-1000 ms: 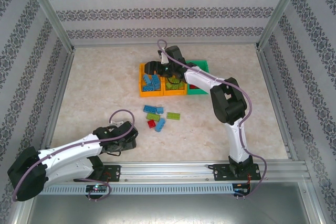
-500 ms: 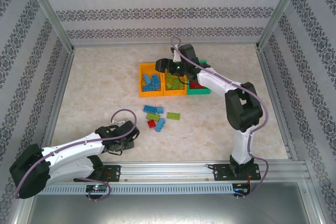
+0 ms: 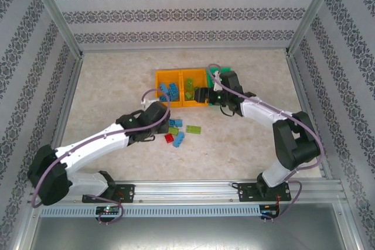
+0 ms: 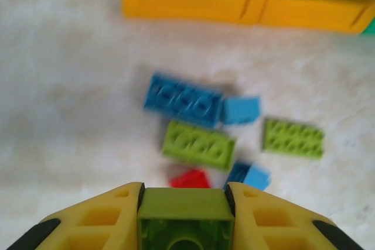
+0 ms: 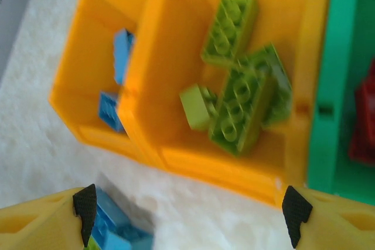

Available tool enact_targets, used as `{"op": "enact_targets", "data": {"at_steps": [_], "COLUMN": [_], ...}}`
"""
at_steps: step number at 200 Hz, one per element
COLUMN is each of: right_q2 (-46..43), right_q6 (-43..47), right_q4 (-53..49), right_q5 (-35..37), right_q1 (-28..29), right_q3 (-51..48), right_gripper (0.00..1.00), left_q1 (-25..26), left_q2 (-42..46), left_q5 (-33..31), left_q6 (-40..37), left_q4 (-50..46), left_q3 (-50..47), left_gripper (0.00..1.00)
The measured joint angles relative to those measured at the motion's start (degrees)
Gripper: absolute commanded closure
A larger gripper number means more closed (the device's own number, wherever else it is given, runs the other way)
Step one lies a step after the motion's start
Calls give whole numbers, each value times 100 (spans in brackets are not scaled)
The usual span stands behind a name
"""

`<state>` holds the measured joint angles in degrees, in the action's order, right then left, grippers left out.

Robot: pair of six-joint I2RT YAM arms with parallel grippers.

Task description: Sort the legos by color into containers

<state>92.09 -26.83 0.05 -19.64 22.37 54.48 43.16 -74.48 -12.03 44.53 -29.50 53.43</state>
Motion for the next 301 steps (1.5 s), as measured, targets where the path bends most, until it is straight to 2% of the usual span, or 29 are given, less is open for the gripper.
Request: {"op": "enact_targets", "data": {"at_steps": [55, 100, 138, 163, 172, 203, 235, 268, 301], "right_q2": [-977, -1172, -1172, -1169, -1169, -1038, -844, -595, -341], "right_q6": [17, -2, 87, 197, 236, 402, 433, 564, 1165], "right_q4": [63, 133, 155, 151, 149, 37, -105, -225, -490], "right_q5": [485, 592, 610, 527, 511, 505, 527, 669, 721], "right_q1": [2, 197, 422, 522, 551, 745, 914, 1285, 1563], "right_q3": [-1458, -1912, -1982, -1982, -1982, -1928, -1818, -1541, -1115], "right_gripper": [14, 14, 13, 13, 13, 12, 12, 11, 10], "left_q1": [-691, -1075, -1189, -1204, -1204, -1204, -1204, -1202, -1200], "left_q2": [-1764, -3545, -4892, -5353, -5418, -5471, -5445, -4922, -3943], "left_q5": [874, 1864, 2094, 2105, 2103, 2070, 1958, 1808, 1744], "left_q6": [-938, -1147, -1333, -1421, -1434, -1497, -1552, -1600, -1626], "left_q4": [632, 905, 584, 352, 278, 116, 22, 35, 149], "left_q3": [1910, 3753, 5377, 6013, 6113, 6253, 6170, 5353, 4411], "left_gripper": [71, 69, 64, 56, 49, 32, 20, 9, 5]}}
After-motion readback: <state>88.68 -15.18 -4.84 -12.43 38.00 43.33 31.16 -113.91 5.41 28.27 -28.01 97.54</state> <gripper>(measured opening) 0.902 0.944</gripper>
